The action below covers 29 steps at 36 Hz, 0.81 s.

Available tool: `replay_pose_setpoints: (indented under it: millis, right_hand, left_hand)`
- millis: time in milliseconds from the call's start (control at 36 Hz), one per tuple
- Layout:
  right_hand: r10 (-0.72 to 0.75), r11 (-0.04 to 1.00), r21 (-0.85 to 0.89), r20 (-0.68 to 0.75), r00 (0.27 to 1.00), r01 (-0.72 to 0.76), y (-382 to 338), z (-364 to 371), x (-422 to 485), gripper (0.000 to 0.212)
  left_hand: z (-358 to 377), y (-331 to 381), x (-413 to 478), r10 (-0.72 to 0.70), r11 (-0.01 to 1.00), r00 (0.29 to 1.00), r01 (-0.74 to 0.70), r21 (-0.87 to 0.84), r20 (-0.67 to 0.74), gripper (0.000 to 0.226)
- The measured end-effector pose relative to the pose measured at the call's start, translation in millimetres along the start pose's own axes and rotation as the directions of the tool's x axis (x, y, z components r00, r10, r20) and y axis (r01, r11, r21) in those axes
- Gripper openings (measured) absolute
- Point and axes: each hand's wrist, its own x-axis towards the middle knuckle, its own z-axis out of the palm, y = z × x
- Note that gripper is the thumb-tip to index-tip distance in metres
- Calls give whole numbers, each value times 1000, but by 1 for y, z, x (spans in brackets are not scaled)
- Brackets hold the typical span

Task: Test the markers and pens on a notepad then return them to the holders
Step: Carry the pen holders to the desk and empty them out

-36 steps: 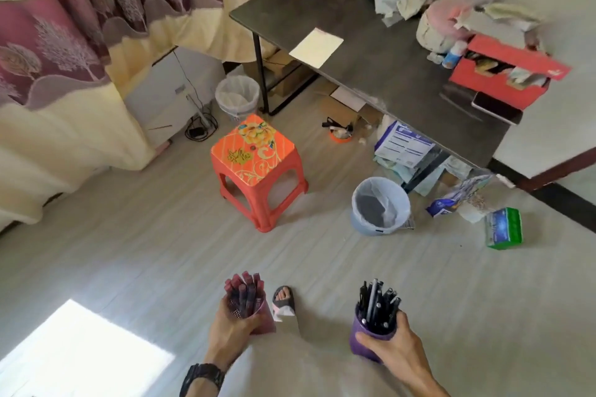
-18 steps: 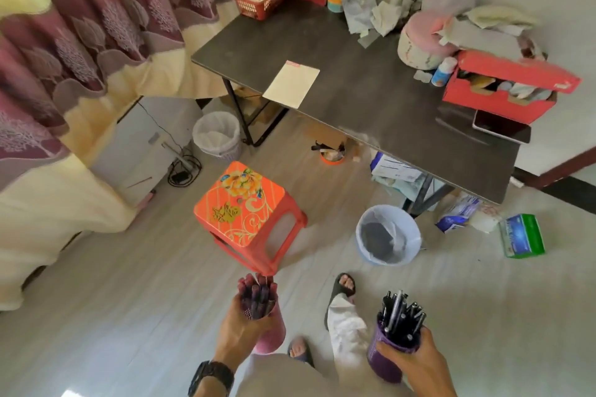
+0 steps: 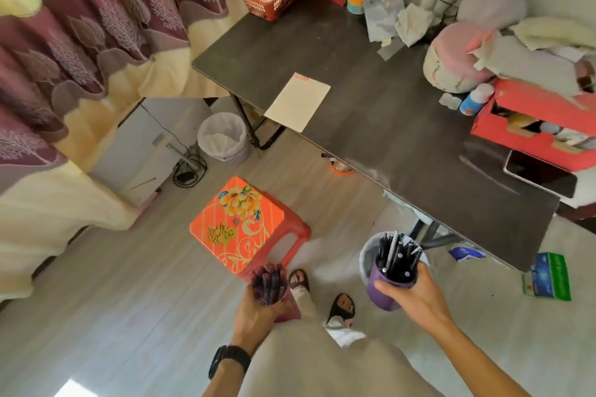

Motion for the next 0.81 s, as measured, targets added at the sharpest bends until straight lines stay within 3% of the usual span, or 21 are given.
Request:
replay_pose_setpoints:
  millis: [389,500,667,806]
  right_hand:
    - [205,969,155,-65,977,-193,-51,15,45,87]
    - [284,933,248,-65,957,-260,-74,19,58,100]
    - [262,922,331,-145,954,-203,-104,12,77,98]
    - [270,902,380,-119,955,-208,-121,4,104,96]
  left_hand:
    - [-4,120,106,79,993,986,-91,76,144,94]
    - [-13,158,136,109,985,980,-129,116,164,86]
    - [-17,211,166,147,971,974,-175,160,174,88]
    - [-6,241,186,101,978,973,-135,158,208,99]
